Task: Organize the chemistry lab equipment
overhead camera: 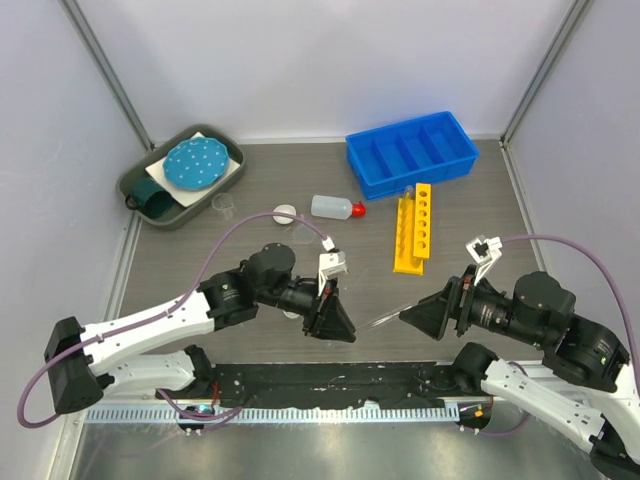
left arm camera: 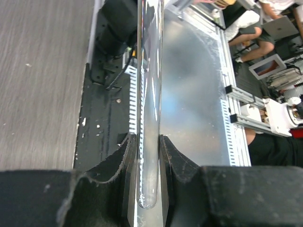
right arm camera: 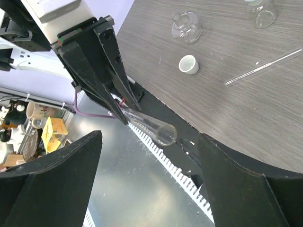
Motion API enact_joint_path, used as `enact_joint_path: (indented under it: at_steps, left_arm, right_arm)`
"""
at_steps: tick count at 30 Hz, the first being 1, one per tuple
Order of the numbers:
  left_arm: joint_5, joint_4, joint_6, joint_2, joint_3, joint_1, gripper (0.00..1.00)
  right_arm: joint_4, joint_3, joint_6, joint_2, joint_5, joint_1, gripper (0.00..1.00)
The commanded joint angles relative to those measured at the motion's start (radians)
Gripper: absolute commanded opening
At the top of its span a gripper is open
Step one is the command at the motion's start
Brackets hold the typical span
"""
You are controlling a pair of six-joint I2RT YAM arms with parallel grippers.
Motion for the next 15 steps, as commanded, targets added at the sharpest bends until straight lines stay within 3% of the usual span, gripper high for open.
enact_joint_path:
  at_steps: [1, 11, 15]
  left_arm:
    - [0.116, 0.176, -0.037, -0.05, -0.05, 0.01, 0.05]
    - [0.173, 0.342, -0.094, 0.004, -0.11, 0.021, 0.04]
    - [0.193, 0.377, -0.102, 0.018, -0.113, 0.027, 0.03]
  right_arm:
    - [0.002, -0.008, 0.024, -0.028, -0.059, 0.005, 0.87]
    - [0.137, -0.092, 0.074, -0.023, -0.165, 0.005, 0.8]
    - [0.143, -0.091, 0.069, -0.013, -0.167, 0.005, 0.65]
